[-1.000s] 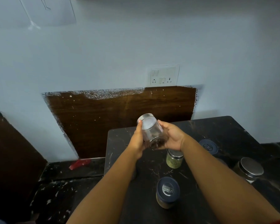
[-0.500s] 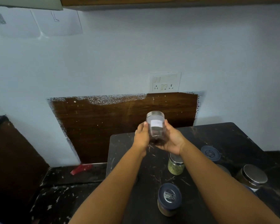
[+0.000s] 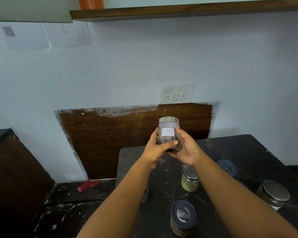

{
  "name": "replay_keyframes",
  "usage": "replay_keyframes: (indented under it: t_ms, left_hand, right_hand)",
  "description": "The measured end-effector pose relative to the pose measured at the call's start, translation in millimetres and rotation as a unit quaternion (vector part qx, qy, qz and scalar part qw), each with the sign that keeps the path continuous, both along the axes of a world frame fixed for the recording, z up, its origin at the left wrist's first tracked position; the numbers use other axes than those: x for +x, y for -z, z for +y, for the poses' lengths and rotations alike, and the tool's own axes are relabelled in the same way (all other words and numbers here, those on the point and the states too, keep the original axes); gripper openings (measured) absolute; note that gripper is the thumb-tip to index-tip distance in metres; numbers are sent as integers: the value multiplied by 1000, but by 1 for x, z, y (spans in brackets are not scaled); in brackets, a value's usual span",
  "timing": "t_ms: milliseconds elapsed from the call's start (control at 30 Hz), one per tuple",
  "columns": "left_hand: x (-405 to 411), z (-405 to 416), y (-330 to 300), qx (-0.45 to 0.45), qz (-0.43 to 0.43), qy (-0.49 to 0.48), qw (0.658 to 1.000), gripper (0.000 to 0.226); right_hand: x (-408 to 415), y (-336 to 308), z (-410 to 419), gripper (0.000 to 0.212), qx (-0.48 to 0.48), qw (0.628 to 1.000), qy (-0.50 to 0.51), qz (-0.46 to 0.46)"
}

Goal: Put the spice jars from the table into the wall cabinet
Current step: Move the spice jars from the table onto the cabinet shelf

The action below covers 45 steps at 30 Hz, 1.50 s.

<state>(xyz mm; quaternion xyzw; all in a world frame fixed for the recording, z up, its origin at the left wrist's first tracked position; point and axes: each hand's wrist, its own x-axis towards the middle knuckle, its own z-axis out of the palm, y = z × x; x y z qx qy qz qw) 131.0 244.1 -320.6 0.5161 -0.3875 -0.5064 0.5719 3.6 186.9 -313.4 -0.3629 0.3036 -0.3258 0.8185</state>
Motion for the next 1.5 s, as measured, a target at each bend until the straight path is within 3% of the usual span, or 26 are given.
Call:
replay_keyframes:
  t_ms: [167,233,300,367,467,633,733,867,1000,1133,1200,1300,1500]
  left_hand:
    - [-2,1,-3,11,-31,-30,999,97]
    - [-2,2,-5,16,-82,-85,993,97]
    - [0,4,-7,3,-110,-124,986,82]
    - [3,5,-9,-4,-101,-112,989,68]
    - [9,5,-13,-16,-45,-59,997,73]
    - [19,2,-36,-54,-30,-86,994,74]
    - [35,-2,-79,-106,-54,-125,985,68]
    - [64,-11,-149,-159,-125,-159,966,61]
    - [93,-19,-204,-175,-103,-224,953,50]
    - [114,-24,-231,-167,-81,-262,947,50]
    - [121,-26,-243,-167,-84,-256,948,58]
    - [132,-33,-259,-169,-97,-253,948,65]
    - [141,-44,-280,-173,-99,-263,944,63]
  right_hand:
    - [-1,-4,0,42,-7,1000,-17,-12]
    - [2,-3,0,51,-33,999,-33,-8]
    - [7,-4,-1,59,-70,997,-35,6]
    - [11,-4,-4,73,-110,993,-18,30]
    - [17,-11,-8,96,-167,982,12,87]
    - [43,-46,-13,117,-299,918,101,240]
    - [64,-90,-17,111,-403,863,145,269]
    - [92,-163,-25,102,-461,851,173,183]
    - [123,-246,-40,100,-515,829,182,121]
    - [151,-318,-54,96,-582,780,201,111]
    - [162,-348,-62,101,-607,751,216,144]
    - [178,-385,-80,103,-607,739,188,225]
    - [206,-406,-115,88,-584,709,102,382]
